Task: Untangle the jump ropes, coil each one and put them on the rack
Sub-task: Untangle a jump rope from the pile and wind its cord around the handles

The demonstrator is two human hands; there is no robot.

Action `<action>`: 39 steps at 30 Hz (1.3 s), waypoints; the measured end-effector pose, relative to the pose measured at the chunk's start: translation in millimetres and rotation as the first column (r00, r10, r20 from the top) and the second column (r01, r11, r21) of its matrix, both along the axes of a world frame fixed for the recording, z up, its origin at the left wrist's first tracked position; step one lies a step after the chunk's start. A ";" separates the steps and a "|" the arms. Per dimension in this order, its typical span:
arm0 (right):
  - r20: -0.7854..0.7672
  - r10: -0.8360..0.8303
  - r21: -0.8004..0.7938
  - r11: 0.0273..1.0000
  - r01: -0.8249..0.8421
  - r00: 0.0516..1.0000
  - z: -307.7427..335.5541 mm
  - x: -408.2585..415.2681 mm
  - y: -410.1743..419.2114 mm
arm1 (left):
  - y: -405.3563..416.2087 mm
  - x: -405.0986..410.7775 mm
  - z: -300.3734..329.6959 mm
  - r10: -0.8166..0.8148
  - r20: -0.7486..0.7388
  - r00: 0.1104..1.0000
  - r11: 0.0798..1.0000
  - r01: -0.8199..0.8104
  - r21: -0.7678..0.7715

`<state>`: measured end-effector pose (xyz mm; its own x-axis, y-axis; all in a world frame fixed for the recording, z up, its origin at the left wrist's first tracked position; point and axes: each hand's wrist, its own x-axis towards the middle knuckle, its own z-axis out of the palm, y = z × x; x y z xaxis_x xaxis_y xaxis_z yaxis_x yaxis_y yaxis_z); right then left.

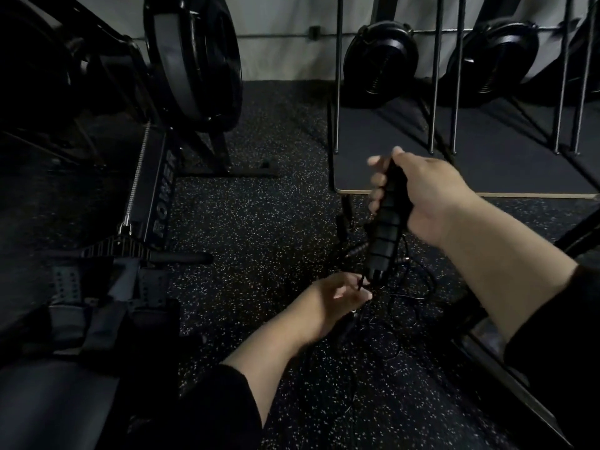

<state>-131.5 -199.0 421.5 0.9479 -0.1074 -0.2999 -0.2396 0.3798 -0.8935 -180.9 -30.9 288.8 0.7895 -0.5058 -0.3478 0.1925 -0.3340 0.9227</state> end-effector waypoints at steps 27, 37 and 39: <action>-0.242 0.450 -0.744 0.483 -0.462 0.860 -78.1 -58.7 12.9 | -28.6 16.5 32.9 0.530 -0.612 0.588 0.681 -0.725 -0.107; -0.458 0.507 -0.744 0.232 -0.627 0.730 -89.8 -74.7 -6.3 | 2.8 28.2 44.3 0.332 -0.771 0.543 0.465 -0.806 -0.367; -0.439 0.479 -0.756 0.261 -0.601 0.760 -93.7 -72.2 -3.7 | -3.9 29.5 44.1 0.354 -0.735 0.578 0.465 -0.791 -0.398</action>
